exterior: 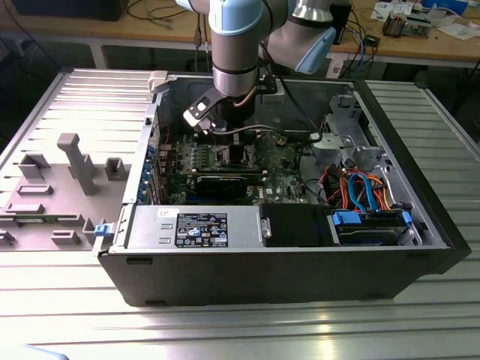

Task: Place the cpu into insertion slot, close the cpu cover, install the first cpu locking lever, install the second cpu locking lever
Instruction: 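Place the cpu into insertion slot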

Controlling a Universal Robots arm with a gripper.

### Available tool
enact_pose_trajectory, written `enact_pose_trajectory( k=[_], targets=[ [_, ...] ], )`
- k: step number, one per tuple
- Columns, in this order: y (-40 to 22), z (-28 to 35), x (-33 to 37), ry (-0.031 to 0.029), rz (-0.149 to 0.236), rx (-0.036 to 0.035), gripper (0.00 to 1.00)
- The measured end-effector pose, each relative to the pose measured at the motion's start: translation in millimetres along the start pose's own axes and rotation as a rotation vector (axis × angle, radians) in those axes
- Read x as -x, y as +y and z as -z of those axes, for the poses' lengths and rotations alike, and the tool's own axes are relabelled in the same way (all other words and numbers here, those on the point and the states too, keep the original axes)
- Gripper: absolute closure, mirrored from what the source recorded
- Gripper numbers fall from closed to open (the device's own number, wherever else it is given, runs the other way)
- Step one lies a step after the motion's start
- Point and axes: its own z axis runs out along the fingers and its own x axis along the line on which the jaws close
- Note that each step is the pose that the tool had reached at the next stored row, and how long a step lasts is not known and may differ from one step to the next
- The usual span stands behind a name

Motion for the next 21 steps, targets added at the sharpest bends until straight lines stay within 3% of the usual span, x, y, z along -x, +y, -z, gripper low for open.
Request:
enact_pose_trajectory(
  k=[11, 14, 15, 19, 20, 21],
  targets=[
    [-0.2, -4.1, 0.2, 0.0009, -0.001, -0.0001, 0.45],
    [0.1, -2.0, -0.1, 0.0027, -0.001, 0.0009, 0.45],
    [0.1, 1.3, 0.1, 0.0011, -0.001, -0.0001, 0.45],
    [0.0, 1.2, 0.2, 0.0014, -0.008, 0.0, 0.45],
    [0.1, 0.9, 0.1, 0.0043, -0.009, 0.0001, 0.45],
    [0.1, 0.8, 0.1, 0.011, -0.01, 0.0001, 0.45]
  ],
)
